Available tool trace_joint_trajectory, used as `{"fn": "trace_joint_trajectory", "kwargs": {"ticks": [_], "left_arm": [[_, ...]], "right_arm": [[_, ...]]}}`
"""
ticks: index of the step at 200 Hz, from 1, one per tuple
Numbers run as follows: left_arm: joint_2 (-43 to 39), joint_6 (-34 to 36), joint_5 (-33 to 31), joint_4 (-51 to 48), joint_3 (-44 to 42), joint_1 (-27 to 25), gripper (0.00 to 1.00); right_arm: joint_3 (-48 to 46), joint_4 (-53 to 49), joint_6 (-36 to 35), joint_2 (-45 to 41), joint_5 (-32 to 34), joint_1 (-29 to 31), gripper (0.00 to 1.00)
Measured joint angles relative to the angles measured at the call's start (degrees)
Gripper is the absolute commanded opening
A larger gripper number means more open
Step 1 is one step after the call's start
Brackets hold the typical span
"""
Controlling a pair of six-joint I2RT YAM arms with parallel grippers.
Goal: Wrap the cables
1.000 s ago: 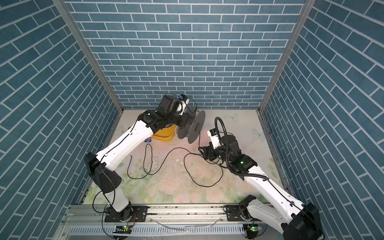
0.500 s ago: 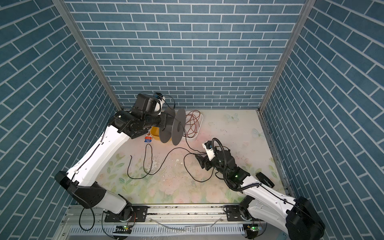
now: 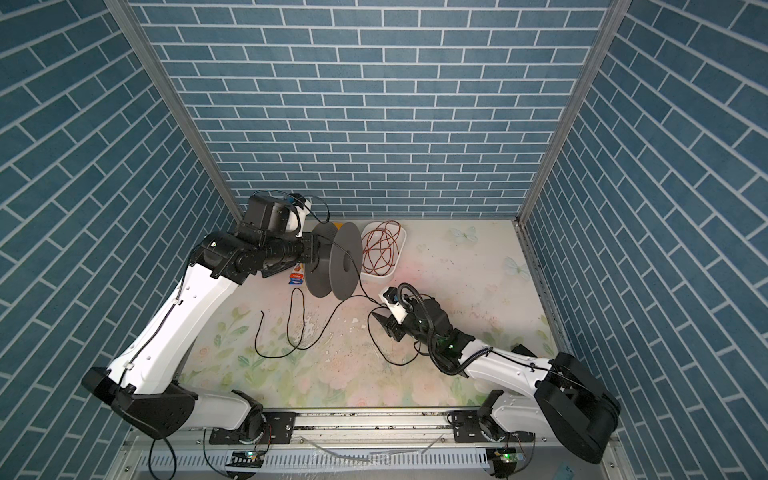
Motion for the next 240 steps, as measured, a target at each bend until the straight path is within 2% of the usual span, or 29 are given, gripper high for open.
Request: {"fn": "trace_joint_trajectory", "kwargs": {"ticks": [57, 83, 109, 135, 154, 190, 215, 240], "left_arm": [[-0.7, -0.5, 4.4, -1.5, -0.9, 2.2, 0.00], [-0.7, -0.5, 5.9, -1.5, -1.6, 2.7, 0.00], [-0.7, -0.4, 7.1, -1.4, -3.2, 2.8, 0.00], [-1.0, 0.3, 8.3, -0.9, -5.5, 2.7, 0.00], [-2.0, 0.7, 8.8, -0.8, -7.7, 2.8, 0.00], [-5.2, 0.9, 9.8, -0.7, -8.9, 2.8, 0.00], [-7.2, 0.9, 10.4, -0.7, -8.3, 2.8, 0.00], [-7.8, 0.9, 10.9, -0.7, -6.3, 2.8, 0.00]], "right_arm": [[0.4, 3.0, -2.9, 2.5, 1.0, 0.0, 0.00], [1.5, 1.2, -2.9, 2.1, 1.2, 0.0, 0.00], [4.3, -5.1, -1.7, -1.4, 3.0, 0.0, 0.00], [12.9, -15.2, 1.5, -3.2, 6.1, -0.7, 0.00], [21.3, -23.3, 5.1, -2.6, 6.4, -3.7, 0.00], [31.5, -31.9, 10.5, 3.4, 0.0, -12.0, 0.00], [32.9, -34.8, 12.7, 10.6, -7.2, -16.2, 0.00], [32.7, -36.2, 14.2, 16.3, -12.7, -17.0, 0.00]]}}
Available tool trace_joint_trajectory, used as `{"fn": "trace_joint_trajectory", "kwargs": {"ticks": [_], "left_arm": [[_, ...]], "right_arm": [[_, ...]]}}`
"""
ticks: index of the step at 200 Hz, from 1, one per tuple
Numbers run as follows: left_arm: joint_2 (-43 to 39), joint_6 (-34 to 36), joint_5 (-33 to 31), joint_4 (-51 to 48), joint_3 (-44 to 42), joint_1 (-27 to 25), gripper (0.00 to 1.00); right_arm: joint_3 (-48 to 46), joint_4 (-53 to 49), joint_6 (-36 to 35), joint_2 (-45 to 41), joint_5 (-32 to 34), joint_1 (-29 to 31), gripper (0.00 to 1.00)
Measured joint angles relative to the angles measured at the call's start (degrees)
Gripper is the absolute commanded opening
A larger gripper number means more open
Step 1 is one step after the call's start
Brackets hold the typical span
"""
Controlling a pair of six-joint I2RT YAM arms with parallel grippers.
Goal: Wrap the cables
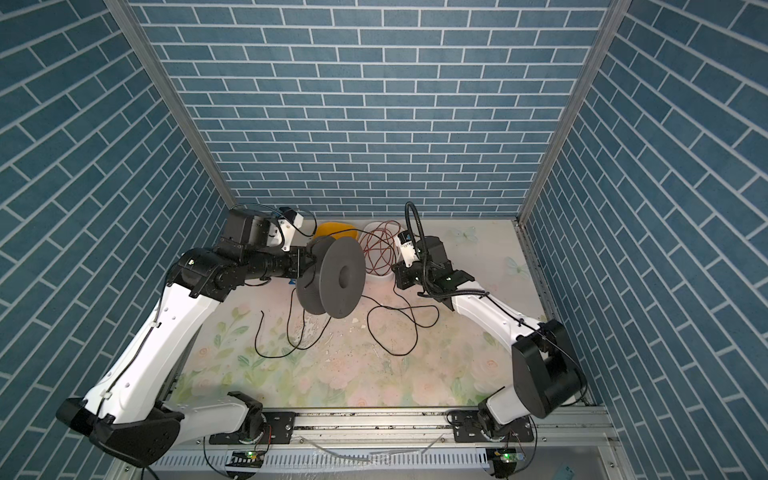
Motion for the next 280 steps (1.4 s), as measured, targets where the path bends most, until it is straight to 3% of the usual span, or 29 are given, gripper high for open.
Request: {"fn": "trace_joint_trajectory", "kwargs": {"ticks": [30, 60, 76, 106, 158, 225, 280], "left_arm": [[-0.2, -0.6, 0.5, 0.5, 2.6, 0.0, 0.00], [-0.2, -1.9, 0.7, 1.3, 5.1, 0.0, 0.00], [0.0, -2.6, 0.8, 1.6, 6.9, 0.1, 0.00], [0.8, -3.7, 1.2, 2.2, 10.2, 0.2, 0.00], [3.6, -4.5, 1.9, 1.8, 14.1, 1.1, 0.00], [5.3, -5.7, 3.5, 1.1, 16.6, 2.6, 0.00], [4.4, -8.4, 6.2, 3.5, 13.3, 4.8, 0.00]], "right_arm": [[-1.7, 3.7, 1.5, 2.7, -7.3, 0.0, 0.00], [-7.0, 12.3, 4.8, 3.7, -14.5, 0.1, 0.20], [-10.3, 17.0, 6.7, 3.8, -16.8, 0.1, 0.35], [-13.9, 24.8, 9.6, 3.8, -18.3, 0.1, 0.51], [-20.1, 36.8, 10.3, 3.3, -16.9, 2.2, 0.66], [-24.9, 44.6, 3.5, 1.4, -5.6, 7.8, 0.65], [-25.6, 53.0, 1.1, 4.2, 1.6, 7.8, 0.47]]}}
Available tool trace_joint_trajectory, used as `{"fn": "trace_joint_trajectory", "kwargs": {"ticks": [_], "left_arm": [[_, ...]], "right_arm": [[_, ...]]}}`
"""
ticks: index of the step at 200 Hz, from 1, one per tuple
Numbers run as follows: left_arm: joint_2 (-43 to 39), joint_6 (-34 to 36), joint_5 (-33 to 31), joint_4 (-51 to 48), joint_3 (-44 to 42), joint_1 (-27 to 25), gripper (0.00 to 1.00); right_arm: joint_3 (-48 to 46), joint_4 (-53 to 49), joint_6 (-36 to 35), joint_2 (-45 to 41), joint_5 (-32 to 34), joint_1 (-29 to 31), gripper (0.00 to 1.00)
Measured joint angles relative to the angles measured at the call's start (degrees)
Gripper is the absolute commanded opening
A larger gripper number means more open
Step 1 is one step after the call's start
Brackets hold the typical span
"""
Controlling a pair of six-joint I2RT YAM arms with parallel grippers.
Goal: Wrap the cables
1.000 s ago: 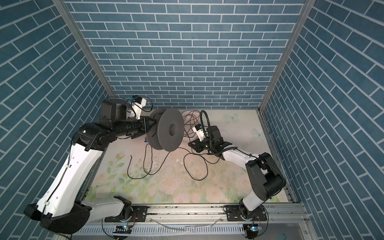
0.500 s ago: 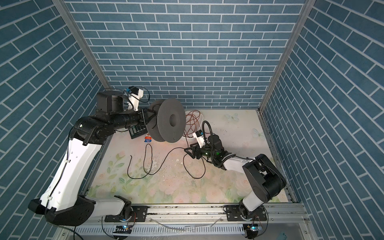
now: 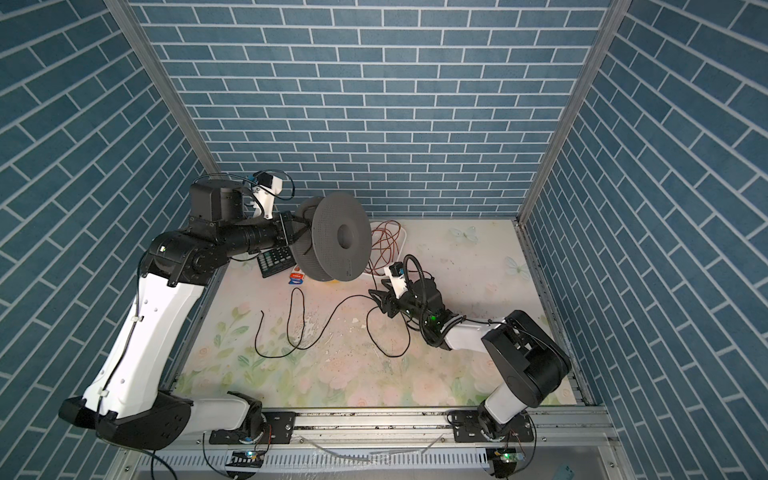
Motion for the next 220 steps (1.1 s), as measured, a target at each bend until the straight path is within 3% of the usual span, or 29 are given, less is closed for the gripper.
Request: {"fn": "trace_joint_trajectory", "kwargs": {"ticks": [46, 58, 75, 155, 220], "left_arm": [[-0.3, -1.7, 0.7, 2.1, -1.4, 1.6, 0.00], [-0.7, -2.1, 0.9, 2.8, -2.4, 1.9, 0.00], [-1.0, -2.4, 1.2, 3.5, -3.5, 2.1, 0.00], [-0.9, -6.0, -4.9, 4.1, -6.3, 2.2, 0.00], [1.0, -7.0, -16.3, 6.9, -11.7, 2.0, 0.00]], "right_arm": [[0.0, 5.0, -0.2, 5.6, 1.2, 1.4, 0.31], [0.0, 5.8, -0.2, 6.5, 1.3, 2.0, 0.22], [0.0, 6.9, 0.5, 7.2, 1.8, 2.6, 0.00], [-0.1, -2.1, 0.8, 3.9, 14.9, 9.7, 0.00], [6.9, -19.9, -4.3, 2.0, 27.4, 25.3, 0.00]]}}
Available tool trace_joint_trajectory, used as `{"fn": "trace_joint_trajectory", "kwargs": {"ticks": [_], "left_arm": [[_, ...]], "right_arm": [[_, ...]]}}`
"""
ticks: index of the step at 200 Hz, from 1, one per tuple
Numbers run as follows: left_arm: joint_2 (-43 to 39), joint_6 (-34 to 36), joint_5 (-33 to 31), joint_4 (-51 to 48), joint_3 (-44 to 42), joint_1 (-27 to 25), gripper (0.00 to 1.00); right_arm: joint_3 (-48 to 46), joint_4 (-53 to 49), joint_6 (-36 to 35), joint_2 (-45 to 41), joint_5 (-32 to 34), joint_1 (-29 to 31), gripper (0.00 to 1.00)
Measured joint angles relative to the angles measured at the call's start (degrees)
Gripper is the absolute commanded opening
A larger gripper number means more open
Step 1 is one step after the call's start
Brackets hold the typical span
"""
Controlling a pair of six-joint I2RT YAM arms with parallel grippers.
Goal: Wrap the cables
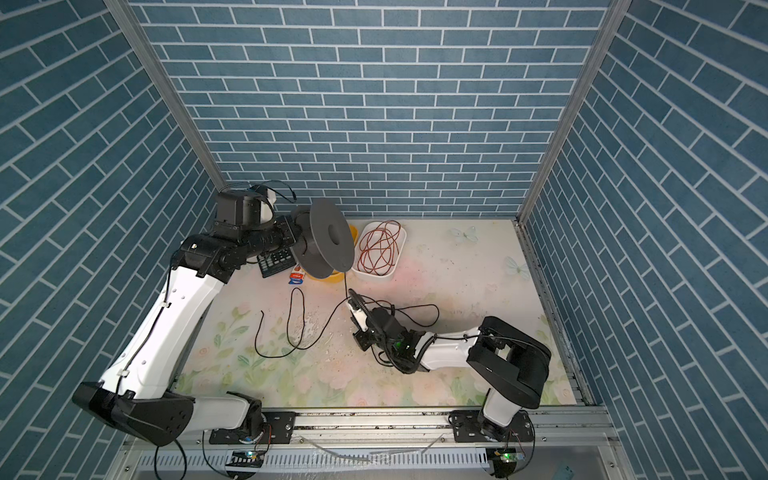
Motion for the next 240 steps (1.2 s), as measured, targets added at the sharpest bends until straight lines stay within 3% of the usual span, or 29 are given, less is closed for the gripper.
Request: {"fn": "trace_joint_trajectory", "kwargs": {"ticks": [54, 105, 159, 240], "left_arm": [[1.4, 3.6, -14.9, 0.7, -5.4, -1.9, 0.00], [1.9, 7.9, -22.8, 1.0, -10.5, -5.5, 0.00], [1.1, 12.1, -24.4, 1.0, -13.7, -10.2, 0.00], [-1.2, 17.6, -22.6, -2.8, -15.9, -17.4, 0.00]], "right_arm": [[12.9, -16.9, -7.6, -2.4, 6.8, 8.8, 0.00], [20.7, -29.2, -12.9, -11.2, 12.7, 9.6, 0.00], [28.6, -36.6, -14.6, -12.1, 15.4, 3.0, 0.00], [36.6, -41.6, -14.4, -6.9, 7.3, -6.8, 0.00]]}}
